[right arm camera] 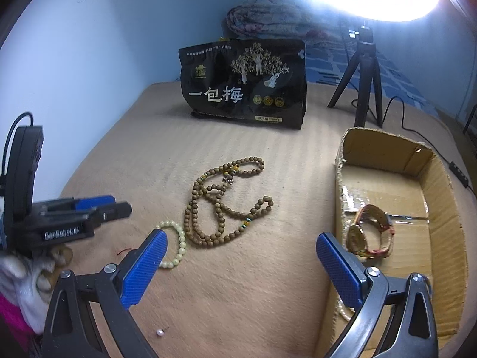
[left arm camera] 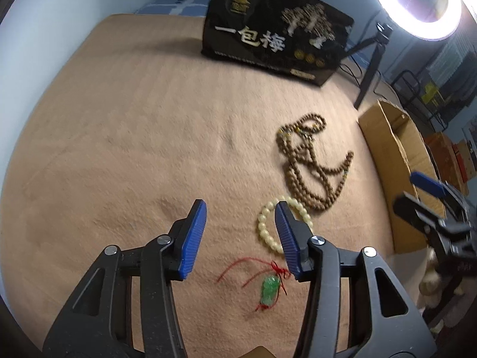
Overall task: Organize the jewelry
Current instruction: 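Close the left tool on the green jade pendant while the right tool approaches the wooden bead necklace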
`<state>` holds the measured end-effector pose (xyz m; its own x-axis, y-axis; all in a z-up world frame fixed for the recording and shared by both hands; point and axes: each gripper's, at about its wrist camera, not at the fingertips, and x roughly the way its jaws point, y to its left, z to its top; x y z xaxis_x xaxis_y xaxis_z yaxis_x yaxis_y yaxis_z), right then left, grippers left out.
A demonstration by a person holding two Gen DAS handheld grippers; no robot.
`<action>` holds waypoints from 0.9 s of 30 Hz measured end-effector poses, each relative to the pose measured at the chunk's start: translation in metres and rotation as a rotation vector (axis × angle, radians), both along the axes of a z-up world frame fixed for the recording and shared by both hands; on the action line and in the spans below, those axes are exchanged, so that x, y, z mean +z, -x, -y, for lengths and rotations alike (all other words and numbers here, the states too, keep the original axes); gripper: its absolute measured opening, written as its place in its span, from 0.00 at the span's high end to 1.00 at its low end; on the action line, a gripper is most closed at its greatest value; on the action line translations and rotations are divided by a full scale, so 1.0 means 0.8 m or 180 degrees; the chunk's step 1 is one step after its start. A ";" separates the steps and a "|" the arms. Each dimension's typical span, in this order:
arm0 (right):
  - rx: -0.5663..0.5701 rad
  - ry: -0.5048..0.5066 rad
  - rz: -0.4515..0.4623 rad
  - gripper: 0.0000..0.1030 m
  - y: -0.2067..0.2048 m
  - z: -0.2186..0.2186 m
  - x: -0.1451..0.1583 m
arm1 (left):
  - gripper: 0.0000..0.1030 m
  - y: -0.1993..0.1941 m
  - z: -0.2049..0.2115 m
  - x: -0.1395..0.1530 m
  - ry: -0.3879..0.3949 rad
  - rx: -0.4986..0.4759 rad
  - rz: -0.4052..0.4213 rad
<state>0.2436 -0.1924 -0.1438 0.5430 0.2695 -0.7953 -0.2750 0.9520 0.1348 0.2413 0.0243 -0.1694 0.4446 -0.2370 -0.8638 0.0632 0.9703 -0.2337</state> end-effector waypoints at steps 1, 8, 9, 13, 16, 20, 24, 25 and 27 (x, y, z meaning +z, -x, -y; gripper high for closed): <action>-0.0006 -0.0005 -0.0014 0.02 -0.002 -0.002 -0.002 | 0.52 0.003 0.002 -0.001 -0.0010 -0.0025 -0.0004; -0.0085 -0.0146 -0.0109 0.02 -0.021 -0.006 -0.012 | 0.53 0.039 0.015 -0.012 -0.0108 -0.0236 -0.0075; -0.0110 -0.0173 -0.0124 0.02 -0.024 -0.006 -0.013 | 0.53 0.043 0.017 -0.013 -0.0110 -0.0247 -0.0083; -0.0253 -0.0344 -0.0252 0.02 -0.041 -0.004 -0.023 | 0.53 0.062 0.023 -0.022 -0.0086 -0.0302 -0.0152; -0.0384 -0.0438 -0.0409 0.01 -0.055 -0.005 -0.035 | 0.53 0.067 0.025 -0.025 -0.0069 -0.0309 -0.0179; -0.0492 -0.0357 -0.0443 0.00 -0.063 -0.017 -0.038 | 0.53 0.069 0.026 -0.029 -0.0076 -0.0326 -0.0203; -0.0412 -0.0265 -0.0419 0.03 -0.062 -0.036 -0.038 | 0.60 0.070 0.021 -0.034 -0.0077 -0.0310 -0.0227; -0.0365 -0.0260 -0.0432 0.05 -0.063 -0.040 -0.040 | 0.61 0.071 0.020 -0.035 -0.0076 -0.0301 -0.0230; -0.0307 -0.0218 -0.0474 0.06 -0.063 -0.049 -0.044 | 0.61 0.071 0.017 -0.038 -0.0064 -0.0294 -0.0251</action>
